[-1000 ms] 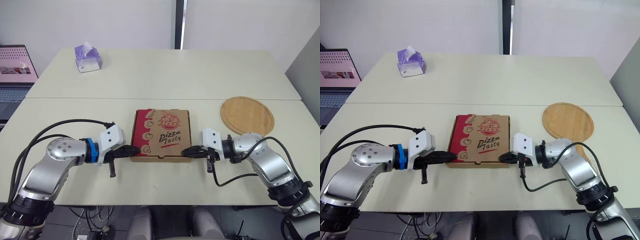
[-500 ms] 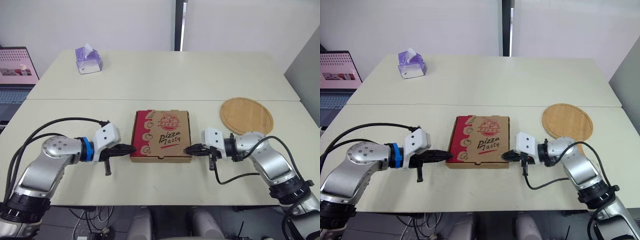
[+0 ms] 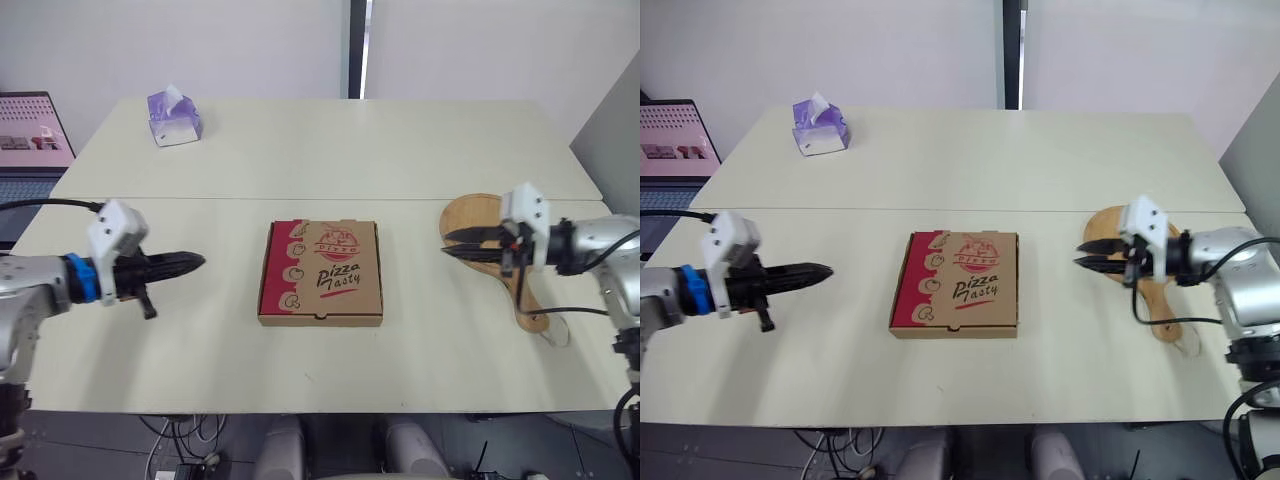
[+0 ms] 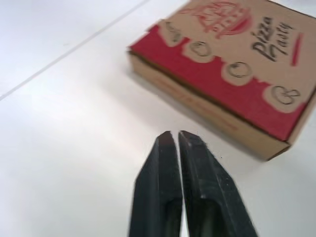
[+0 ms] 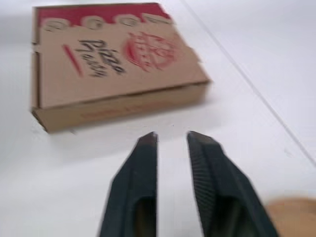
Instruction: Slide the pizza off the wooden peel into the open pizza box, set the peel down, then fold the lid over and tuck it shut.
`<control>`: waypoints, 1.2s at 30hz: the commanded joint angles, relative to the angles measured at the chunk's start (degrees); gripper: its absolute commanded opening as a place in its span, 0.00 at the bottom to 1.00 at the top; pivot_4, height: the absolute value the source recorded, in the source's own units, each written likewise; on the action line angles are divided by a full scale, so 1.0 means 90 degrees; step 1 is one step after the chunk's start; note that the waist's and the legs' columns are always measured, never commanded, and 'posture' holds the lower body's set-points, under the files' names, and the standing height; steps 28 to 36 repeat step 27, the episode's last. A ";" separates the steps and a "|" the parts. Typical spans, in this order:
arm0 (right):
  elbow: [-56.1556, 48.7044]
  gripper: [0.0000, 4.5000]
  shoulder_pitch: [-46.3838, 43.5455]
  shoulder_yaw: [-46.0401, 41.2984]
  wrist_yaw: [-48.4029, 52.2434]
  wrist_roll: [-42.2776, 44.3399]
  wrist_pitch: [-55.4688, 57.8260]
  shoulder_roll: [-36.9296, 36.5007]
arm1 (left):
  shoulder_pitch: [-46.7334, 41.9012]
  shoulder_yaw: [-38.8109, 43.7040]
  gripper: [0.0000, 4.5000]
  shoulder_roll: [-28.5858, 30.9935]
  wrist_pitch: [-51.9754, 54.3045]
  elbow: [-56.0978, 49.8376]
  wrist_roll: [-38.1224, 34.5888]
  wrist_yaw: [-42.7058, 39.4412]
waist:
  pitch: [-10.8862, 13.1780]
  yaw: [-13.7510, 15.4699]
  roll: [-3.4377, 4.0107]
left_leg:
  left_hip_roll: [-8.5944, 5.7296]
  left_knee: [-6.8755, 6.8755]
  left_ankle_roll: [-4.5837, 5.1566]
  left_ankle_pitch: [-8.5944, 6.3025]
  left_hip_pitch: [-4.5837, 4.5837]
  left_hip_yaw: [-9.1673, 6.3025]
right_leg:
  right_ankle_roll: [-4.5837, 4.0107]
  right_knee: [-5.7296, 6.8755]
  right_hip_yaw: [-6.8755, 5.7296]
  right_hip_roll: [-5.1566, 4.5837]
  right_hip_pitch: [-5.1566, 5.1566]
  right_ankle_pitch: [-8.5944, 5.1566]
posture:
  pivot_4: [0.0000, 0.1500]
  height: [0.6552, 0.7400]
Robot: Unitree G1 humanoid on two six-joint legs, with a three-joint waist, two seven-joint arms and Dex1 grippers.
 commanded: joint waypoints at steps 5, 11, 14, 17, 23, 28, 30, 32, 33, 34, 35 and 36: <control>0.2706 0.88 -0.0794 -0.0599 0.0643 -0.0402 -0.1352 -0.1062 | 0.0123 0.1053 0.57 0.0704 -0.0472 0.1626 0.0116 -0.0293 | 0.0009 -0.0049 0.0010 | 0.0005 -0.0009 0.0001 -0.0001 -0.0003 0.0042 | -0.0001 -0.0020 0.0006 -0.0018 -0.0003 0.0000 | 1.00 1.00; 0.4591 1.00 -0.1673 -0.0421 0.0672 -0.1091 -0.2115 -0.1558 | -0.0139 0.0931 0.95 0.1340 -0.1714 0.4017 0.0680 -0.0675 | 0.0025 -0.0158 0.0038 | 0.0001 -0.0013 0.0003 -0.0002 0.0002 0.0075 | -0.0001 -0.0023 0.0014 -0.0028 -0.0005 0.0000 | 1.00 1.00; 0.5262 1.00 -0.2174 -0.0344 0.0650 -0.1347 -0.2119 -0.1674 | -0.0505 0.0808 1.00 0.1529 -0.2179 0.4837 0.0889 -0.0675 | 0.0027 -0.0178 0.0041 | 0.0002 -0.0013 0.0004 -0.0002 0.0002 0.0081 | -0.0001 -0.0021 0.0014 -0.0028 -0.0009 0.0000 | 1.00 1.00; 0.5770 1.00 -0.2511 -0.0178 0.0636 -0.1678 -0.1966 -0.1814 | -0.1006 0.0592 1.00 0.1645 -0.2761 0.5588 0.1292 -0.0147 | 0.0028 -0.0194 0.0042 | 0.0002 -0.0012 0.0003 -0.0002 0.0001 0.0079 | -0.0001 -0.0014 0.0014 -0.0028 -0.0010 0.0000 | 1.00 1.00; 0.6106 1.00 -0.2732 -0.0211 0.0662 -0.1802 -0.1851 -0.1792 | -0.1395 0.0307 1.00 0.1619 -0.3165 0.6106 0.1562 0.0004 | 0.0028 -0.0196 0.0043 | 0.0003 -0.0012 0.0004 -0.0002 -0.0001 0.0087 | 0.0000 -0.0012 0.0017 -0.0032 -0.0014 0.0000 | 1.00 1.00; 0.6111 1.00 -0.2811 -0.0218 0.0663 -0.1804 -0.1878 -0.1776 | -0.1437 0.0238 1.00 0.1637 -0.3258 0.6174 0.1611 -0.0084 | 0.0028 -0.0196 0.0043 | 0.0004 -0.0010 0.0004 -0.0002 0.0000 0.0087 | 0.0000 0.0006 0.0017 -0.0032 -0.0018 0.0000 | 1.00 1.00; 0.6111 1.00 -0.2811 -0.0218 0.0663 -0.1804 -0.1878 -0.1776 | -0.1437 0.0238 1.00 0.1637 -0.3258 0.6174 0.1611 -0.0084 | 0.0028 -0.0196 0.0043 | 0.0004 -0.0010 0.0004 -0.0002 0.0000 0.0087 | 0.0000 0.0006 0.0017 -0.0032 -0.0018 0.0000 | 1.00 1.00; 0.6111 1.00 -0.2811 -0.0218 0.0663 -0.1804 -0.1878 -0.1776 | -0.1437 0.0238 1.00 0.1637 -0.3258 0.6174 0.1611 -0.0084 | 0.0028 -0.0196 0.0043 | 0.0004 -0.0010 0.0004 -0.0002 0.0000 0.0087 | 0.0000 0.0006 0.0017 -0.0032 -0.0018 0.0000 | 1.00 1.00; 0.6111 1.00 -0.2811 -0.0218 0.0663 -0.1804 -0.1878 -0.1776 | -0.1437 0.0238 1.00 0.1637 -0.3258 0.6174 0.1611 -0.0084 | 0.0028 -0.0196 0.0043 | 0.0004 -0.0010 0.0004 -0.0002 0.0000 0.0087 | 0.0000 0.0006 0.0017 -0.0032 -0.0018 0.0000 | 1.00 1.00; 0.6111 1.00 -0.2811 -0.0218 0.0663 -0.1804 -0.1878 -0.1776 | -0.1437 0.0238 1.00 0.1637 -0.3258 0.6174 0.1611 -0.0084 | 0.0028 -0.0196 0.0043 | 0.0004 -0.0010 0.0004 -0.0002 0.0000 0.0087 | 0.0000 0.0006 0.0017 -0.0032 -0.0018 0.0000 | 1.00 1.00; 0.6111 1.00 -0.2811 -0.0218 0.0663 -0.1804 -0.1878 -0.1776 | -0.1437 0.0238 1.00 0.1637 -0.3258 0.6174 0.1611 -0.0084 | 0.0028 -0.0196 0.0043 | 0.0004 -0.0010 0.0004 -0.0002 0.0000 0.0087 | 0.0000 0.0006 0.0017 -0.0032 -0.0018 0.0000 | 1.00 1.00; 0.6111 1.00 -0.2811 -0.0218 0.0663 -0.1804 -0.1878 -0.1776 | -0.1437 0.0238 1.00 0.1637 -0.3258 0.6174 0.1611 -0.0084 | 0.0028 -0.0196 0.0043 | 0.0004 -0.0010 0.0004 -0.0002 0.0000 0.0087 | 0.0000 0.0006 0.0017 -0.0032 -0.0018 0.0000 | 1.00 1.00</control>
